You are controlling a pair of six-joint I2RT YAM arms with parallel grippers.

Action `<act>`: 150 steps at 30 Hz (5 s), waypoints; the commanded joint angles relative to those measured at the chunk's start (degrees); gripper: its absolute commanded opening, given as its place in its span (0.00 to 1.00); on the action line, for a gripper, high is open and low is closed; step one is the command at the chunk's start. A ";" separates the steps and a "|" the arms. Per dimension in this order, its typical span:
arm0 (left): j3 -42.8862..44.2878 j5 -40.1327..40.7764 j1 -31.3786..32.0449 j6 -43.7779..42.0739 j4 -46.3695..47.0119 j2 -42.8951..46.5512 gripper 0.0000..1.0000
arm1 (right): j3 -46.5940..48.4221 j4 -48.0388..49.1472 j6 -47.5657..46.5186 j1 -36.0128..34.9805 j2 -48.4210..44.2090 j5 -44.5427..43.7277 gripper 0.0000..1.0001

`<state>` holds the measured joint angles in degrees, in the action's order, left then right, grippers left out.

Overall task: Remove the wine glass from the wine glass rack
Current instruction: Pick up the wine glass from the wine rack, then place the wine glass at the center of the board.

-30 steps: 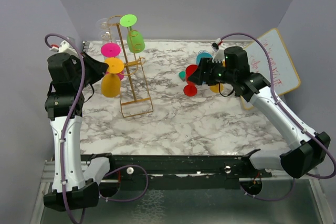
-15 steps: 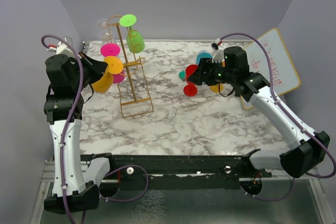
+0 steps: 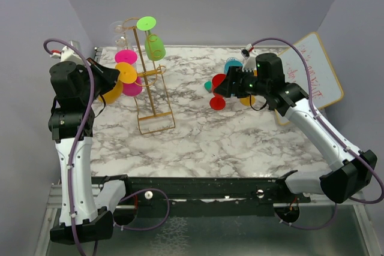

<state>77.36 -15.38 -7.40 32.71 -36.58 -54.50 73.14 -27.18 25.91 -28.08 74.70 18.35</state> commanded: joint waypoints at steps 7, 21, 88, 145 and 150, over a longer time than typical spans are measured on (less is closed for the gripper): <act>2.54 6.53 -0.33 -3.50 -4.74 0.23 0.00 | 1.45 -2.18 0.11 -0.23 0.26 1.01 0.69; 7.07 9.56 -0.34 -5.02 -7.22 1.23 0.00 | 2.00 -2.13 0.02 -0.22 0.87 1.70 0.69; -15.05 -41.90 -0.35 4.70 0.03 14.17 0.00 | -21.75 47.19 30.92 -4.50 -9.55 35.04 0.69; -15.58 -7.89 39.15 -1.80 11.23 1.64 0.55 | -18.24 25.56 21.47 -6.86 -8.30 15.83 0.00; -18.22 -10.74 40.99 -0.55 18.35 0.27 0.52 | -17.46 22.81 17.51 -5.54 -10.48 21.23 0.01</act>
<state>61.52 -27.33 32.27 31.03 -25.69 -53.23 54.92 -0.60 48.21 -33.95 66.24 33.98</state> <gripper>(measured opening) 0.539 0.023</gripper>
